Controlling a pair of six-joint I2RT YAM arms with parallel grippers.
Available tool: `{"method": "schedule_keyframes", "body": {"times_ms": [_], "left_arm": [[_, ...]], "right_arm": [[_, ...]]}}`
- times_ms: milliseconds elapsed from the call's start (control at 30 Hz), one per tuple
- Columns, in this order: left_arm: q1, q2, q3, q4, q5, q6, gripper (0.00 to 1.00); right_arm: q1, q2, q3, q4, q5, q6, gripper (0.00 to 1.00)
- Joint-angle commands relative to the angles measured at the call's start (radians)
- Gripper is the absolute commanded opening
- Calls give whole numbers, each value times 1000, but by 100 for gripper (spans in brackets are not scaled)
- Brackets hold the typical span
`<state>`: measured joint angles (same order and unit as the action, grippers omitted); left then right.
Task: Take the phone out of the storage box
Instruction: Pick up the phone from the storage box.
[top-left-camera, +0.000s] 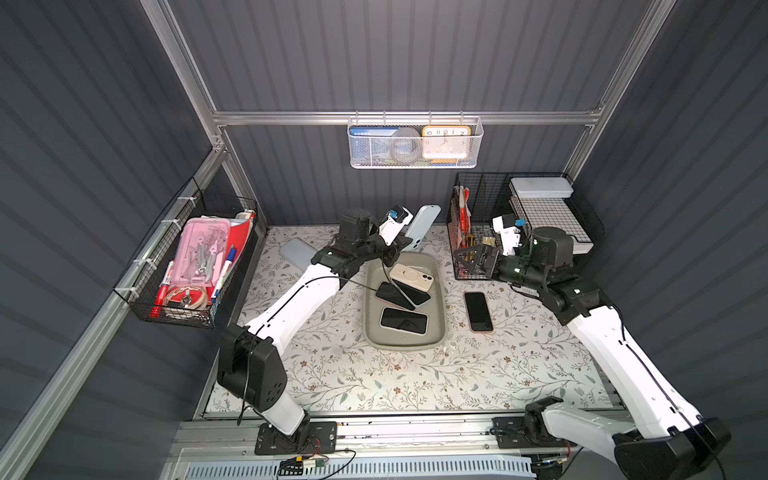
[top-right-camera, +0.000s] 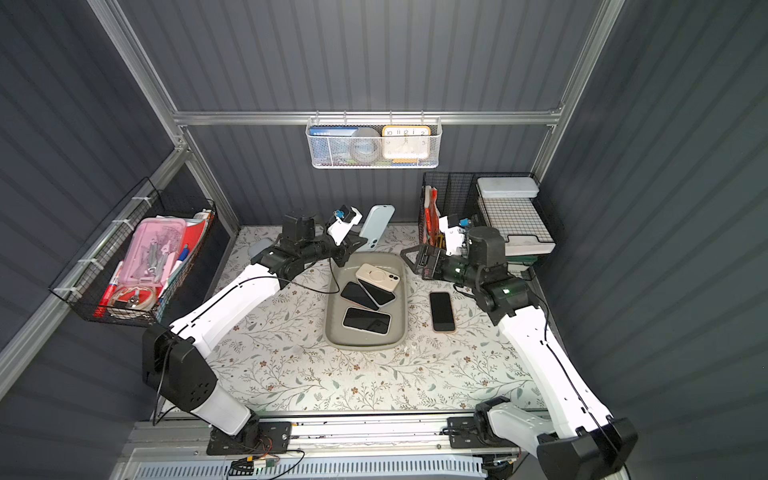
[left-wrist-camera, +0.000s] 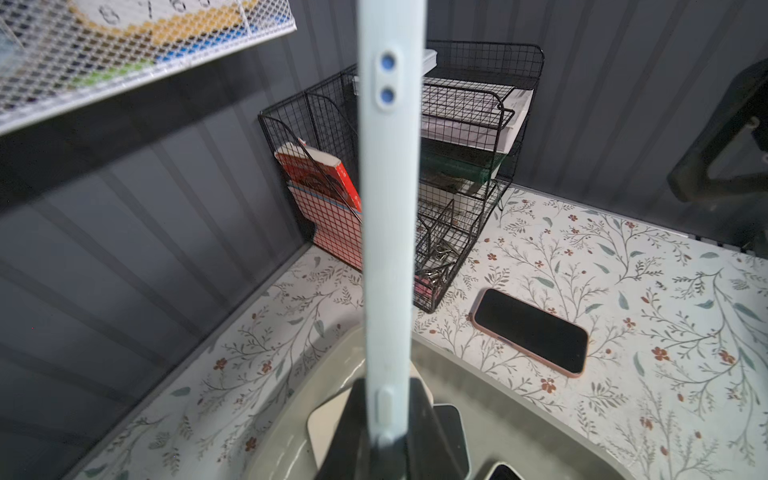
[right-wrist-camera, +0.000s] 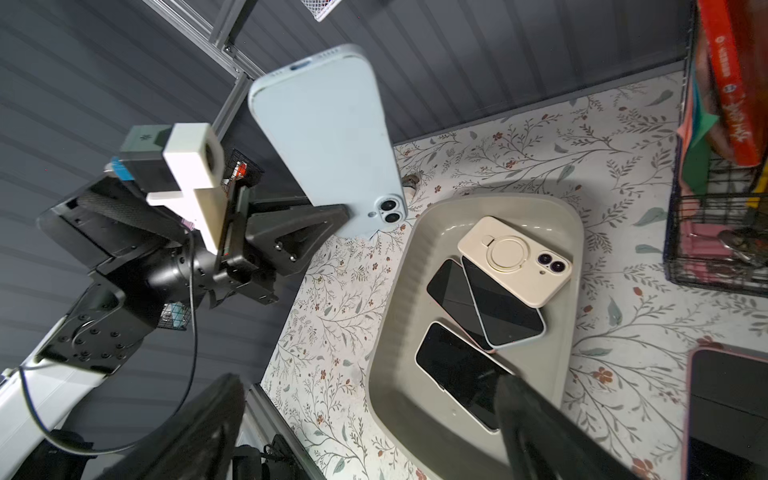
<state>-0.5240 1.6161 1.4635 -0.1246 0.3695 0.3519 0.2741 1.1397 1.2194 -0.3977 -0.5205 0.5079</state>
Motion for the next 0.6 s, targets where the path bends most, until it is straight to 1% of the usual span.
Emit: {"method": "schedule_keyframes", "body": {"times_ms": [0, 67, 233, 333, 367, 467, 533, 567], "left_arm": [[-4, -48, 17, 81, 9, 101, 0], [-4, -51, 14, 86, 12, 120, 0], [-8, -50, 3, 86, 28, 170, 0], [-19, -52, -14, 75, 28, 260, 0], [-25, -57, -17, 72, 18, 272, 0], [-25, -86, -65, 79, 51, 332, 0], [-26, -100, -97, 100, 33, 390, 0], [-27, -102, -97, 104, 17, 399, 0]], "right_arm": [[1, -1, 29, 6, 23, -29, 99], [0, 0, 29, 21, 32, -30, 99], [0, 12, 38, 28, 5, -33, 99], [0, 12, 35, 20, -9, -36, 99], [1, 10, 32, 13, -17, -33, 99], [1, -12, -6, 2, -33, -25, 98], [0, -24, -8, -14, -21, -24, 99], [0, -28, -7, -15, -27, -26, 99]]}}
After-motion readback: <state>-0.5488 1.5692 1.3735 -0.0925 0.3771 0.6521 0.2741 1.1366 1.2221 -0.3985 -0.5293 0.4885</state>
